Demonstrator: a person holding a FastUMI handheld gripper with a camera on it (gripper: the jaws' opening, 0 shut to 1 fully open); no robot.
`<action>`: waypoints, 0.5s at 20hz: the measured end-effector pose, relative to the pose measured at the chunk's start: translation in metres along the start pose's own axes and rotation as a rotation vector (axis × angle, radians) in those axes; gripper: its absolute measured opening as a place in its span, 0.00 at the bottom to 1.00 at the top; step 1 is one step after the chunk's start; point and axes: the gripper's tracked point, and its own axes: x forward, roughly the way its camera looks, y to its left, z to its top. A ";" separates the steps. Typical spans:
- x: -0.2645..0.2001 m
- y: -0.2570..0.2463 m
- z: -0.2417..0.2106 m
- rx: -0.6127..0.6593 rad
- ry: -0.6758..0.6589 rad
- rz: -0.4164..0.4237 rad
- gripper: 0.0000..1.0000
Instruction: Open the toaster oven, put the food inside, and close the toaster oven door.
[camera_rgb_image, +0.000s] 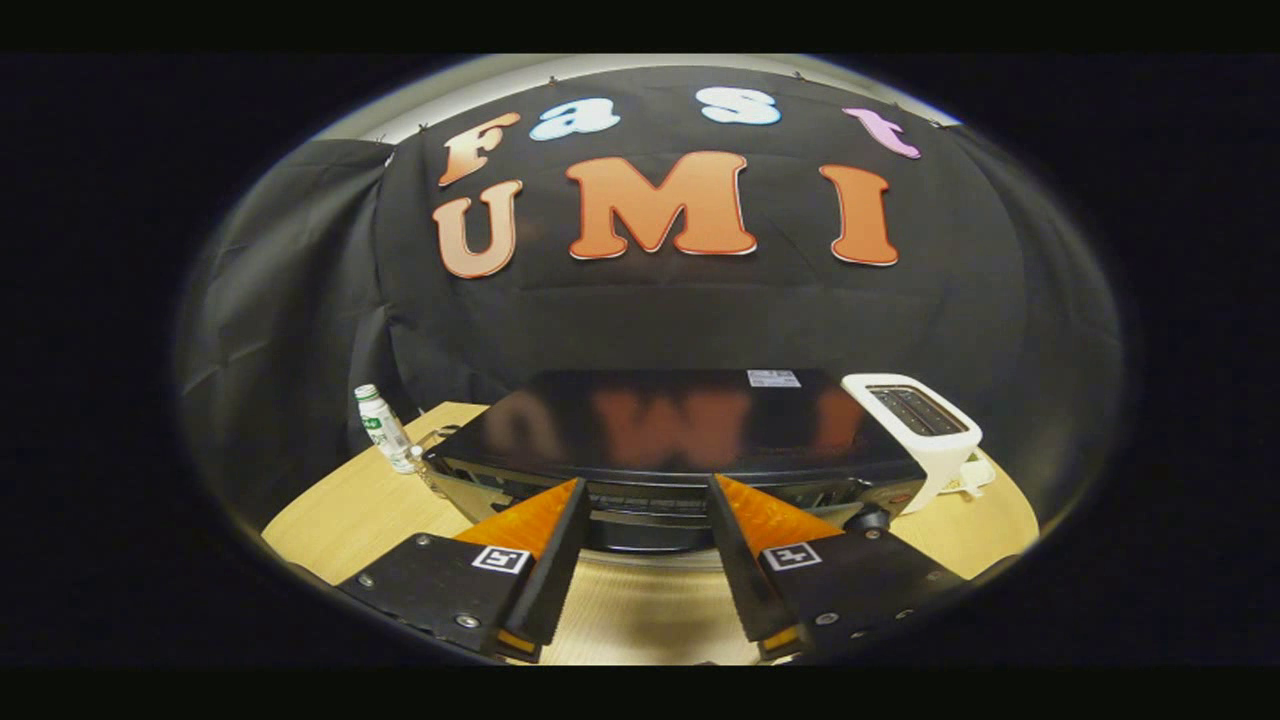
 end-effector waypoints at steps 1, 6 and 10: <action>-0.005 0.001 -0.003 -0.003 0.010 0.005 0.68; -0.031 0.018 -0.042 0.068 0.146 0.089 0.68; -0.038 0.007 -0.115 0.165 0.349 0.058 0.67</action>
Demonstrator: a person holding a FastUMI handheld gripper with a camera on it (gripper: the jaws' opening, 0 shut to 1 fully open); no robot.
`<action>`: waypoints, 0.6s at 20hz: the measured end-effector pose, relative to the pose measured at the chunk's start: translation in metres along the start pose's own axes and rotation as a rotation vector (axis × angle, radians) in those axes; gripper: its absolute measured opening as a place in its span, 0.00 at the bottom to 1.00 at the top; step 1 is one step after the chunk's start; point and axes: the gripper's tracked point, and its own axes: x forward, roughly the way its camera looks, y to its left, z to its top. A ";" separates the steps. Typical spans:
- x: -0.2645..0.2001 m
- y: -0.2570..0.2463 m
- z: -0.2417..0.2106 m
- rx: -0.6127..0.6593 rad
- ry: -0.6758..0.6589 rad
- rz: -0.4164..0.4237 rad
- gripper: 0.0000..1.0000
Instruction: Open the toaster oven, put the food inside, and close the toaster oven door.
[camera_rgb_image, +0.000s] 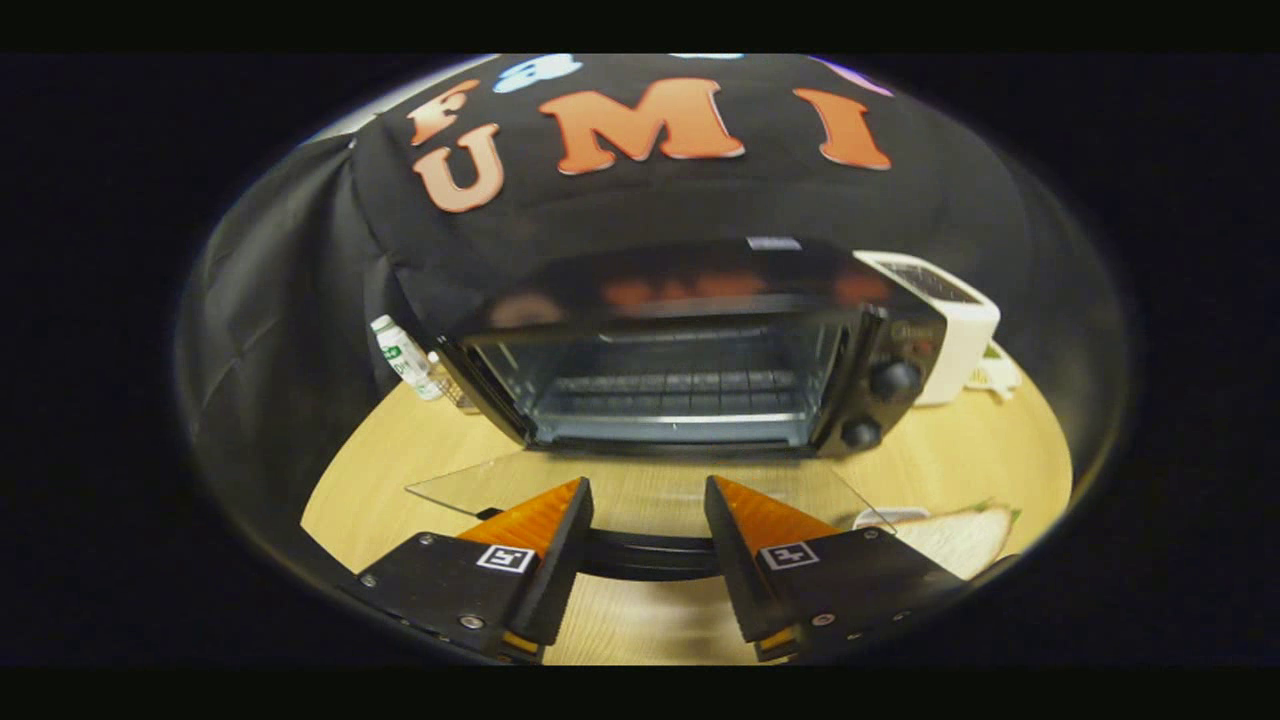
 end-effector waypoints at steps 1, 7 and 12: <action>0.002 -0.001 -0.002 0.015 0.000 0.002 0.66; 0.015 0.000 -0.018 -0.078 0.017 -0.038 0.65; 0.029 0.000 -0.044 -0.085 0.103 -0.054 0.65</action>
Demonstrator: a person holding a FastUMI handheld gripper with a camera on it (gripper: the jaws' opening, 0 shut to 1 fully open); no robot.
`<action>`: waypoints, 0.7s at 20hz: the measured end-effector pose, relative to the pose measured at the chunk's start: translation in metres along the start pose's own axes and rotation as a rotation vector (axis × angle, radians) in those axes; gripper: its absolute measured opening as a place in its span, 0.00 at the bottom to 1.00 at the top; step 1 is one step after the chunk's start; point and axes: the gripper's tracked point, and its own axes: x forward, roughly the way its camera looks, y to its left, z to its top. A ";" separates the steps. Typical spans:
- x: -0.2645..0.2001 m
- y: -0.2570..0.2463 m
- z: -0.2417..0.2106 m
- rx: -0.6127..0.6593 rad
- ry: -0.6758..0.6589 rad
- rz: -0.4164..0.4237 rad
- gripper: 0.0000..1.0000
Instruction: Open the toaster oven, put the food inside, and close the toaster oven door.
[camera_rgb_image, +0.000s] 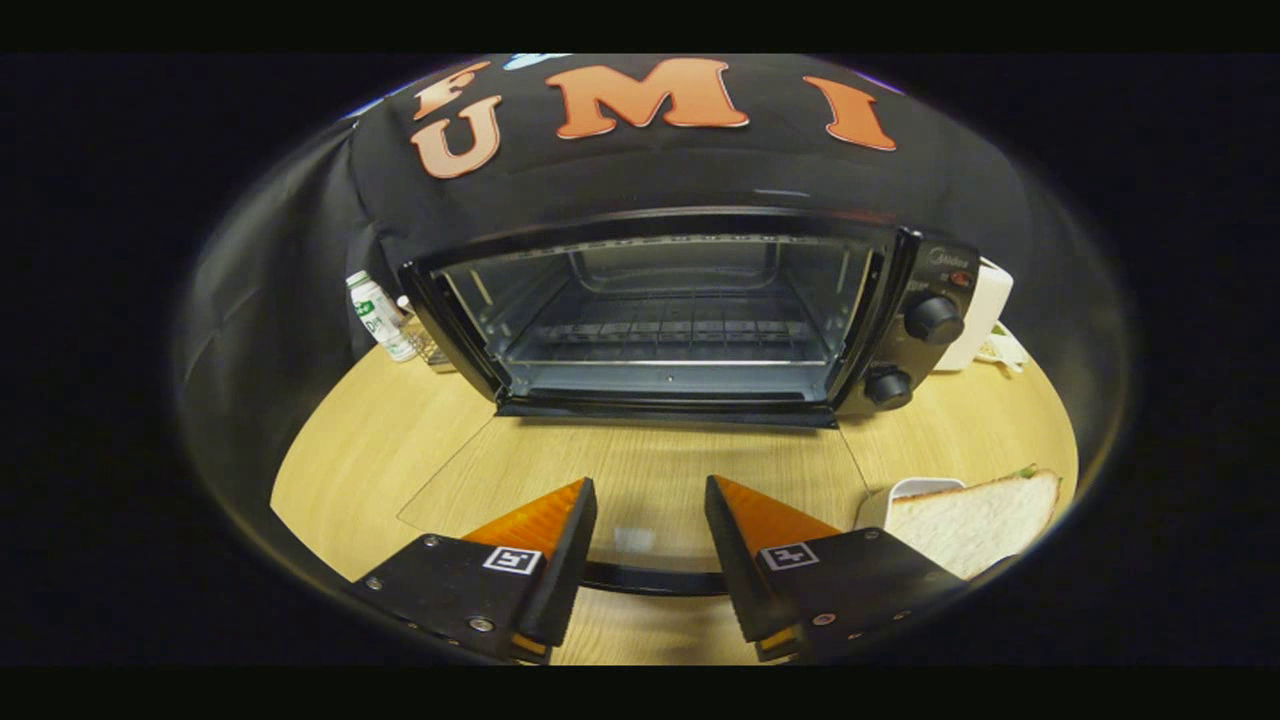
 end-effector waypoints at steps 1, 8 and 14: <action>0.004 0.000 -0.007 0.006 0.023 0.000 0.65; -0.001 0.001 -0.004 0.022 0.039 0.028 0.65; -0.043 -0.015 0.030 0.050 -0.056 0.067 0.75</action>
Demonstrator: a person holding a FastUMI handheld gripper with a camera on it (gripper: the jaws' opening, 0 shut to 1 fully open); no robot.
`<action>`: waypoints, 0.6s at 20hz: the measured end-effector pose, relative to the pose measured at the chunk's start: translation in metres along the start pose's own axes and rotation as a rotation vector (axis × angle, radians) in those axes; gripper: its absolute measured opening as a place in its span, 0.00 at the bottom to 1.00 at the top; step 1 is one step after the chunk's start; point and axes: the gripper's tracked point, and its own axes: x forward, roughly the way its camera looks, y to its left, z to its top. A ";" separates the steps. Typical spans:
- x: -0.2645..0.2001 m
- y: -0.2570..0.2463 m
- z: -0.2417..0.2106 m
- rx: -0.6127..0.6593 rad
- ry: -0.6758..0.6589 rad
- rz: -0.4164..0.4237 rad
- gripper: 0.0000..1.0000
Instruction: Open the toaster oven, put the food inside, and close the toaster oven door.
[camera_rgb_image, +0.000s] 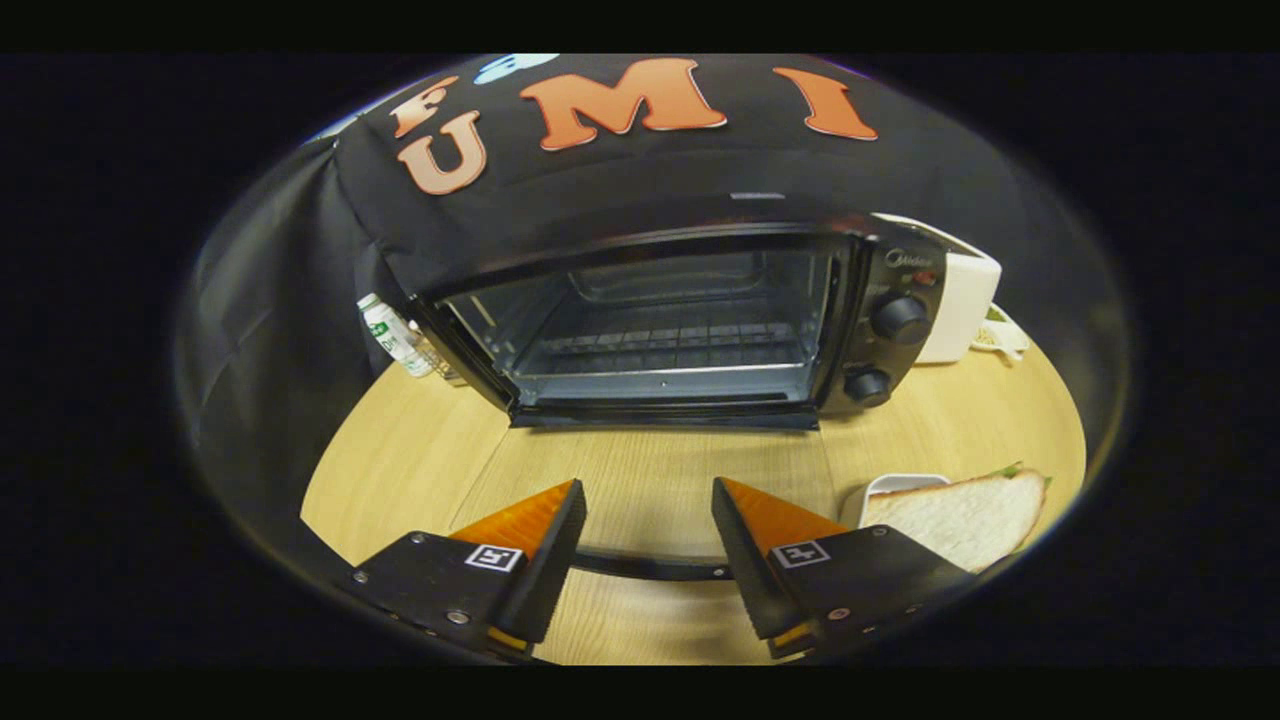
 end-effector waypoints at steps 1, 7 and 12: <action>-0.008 -0.002 0.005 -0.009 -0.014 0.005 0.81; -0.052 -0.042 0.031 -0.007 -0.072 -0.010 0.93; -0.080 -0.107 0.041 0.016 -0.105 -0.100 0.97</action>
